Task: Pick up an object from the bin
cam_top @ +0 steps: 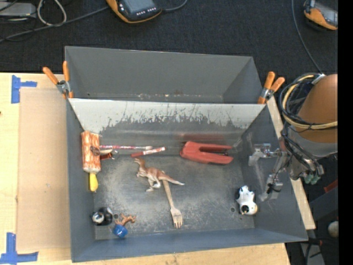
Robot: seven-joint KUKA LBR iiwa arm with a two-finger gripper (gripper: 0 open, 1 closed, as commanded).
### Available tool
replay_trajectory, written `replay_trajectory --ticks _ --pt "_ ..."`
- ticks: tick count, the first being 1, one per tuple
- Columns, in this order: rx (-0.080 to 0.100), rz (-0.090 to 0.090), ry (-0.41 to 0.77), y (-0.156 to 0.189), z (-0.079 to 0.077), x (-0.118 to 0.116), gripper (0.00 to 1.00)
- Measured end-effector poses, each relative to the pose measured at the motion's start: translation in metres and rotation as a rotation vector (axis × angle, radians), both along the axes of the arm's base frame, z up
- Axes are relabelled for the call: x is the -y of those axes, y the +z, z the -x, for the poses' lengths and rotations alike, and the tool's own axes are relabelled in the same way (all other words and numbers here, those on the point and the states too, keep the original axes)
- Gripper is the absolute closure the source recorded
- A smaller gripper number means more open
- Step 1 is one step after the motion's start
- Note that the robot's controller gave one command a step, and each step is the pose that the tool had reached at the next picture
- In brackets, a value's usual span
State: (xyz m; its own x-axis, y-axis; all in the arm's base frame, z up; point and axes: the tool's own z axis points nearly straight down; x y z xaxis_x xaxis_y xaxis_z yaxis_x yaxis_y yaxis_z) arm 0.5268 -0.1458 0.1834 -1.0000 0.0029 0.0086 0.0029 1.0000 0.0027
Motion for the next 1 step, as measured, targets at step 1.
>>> replay_trajectory --ticks 1 --pt "0.008 0.002 0.005 0.0043 -0.0019 -0.0005 0.0"
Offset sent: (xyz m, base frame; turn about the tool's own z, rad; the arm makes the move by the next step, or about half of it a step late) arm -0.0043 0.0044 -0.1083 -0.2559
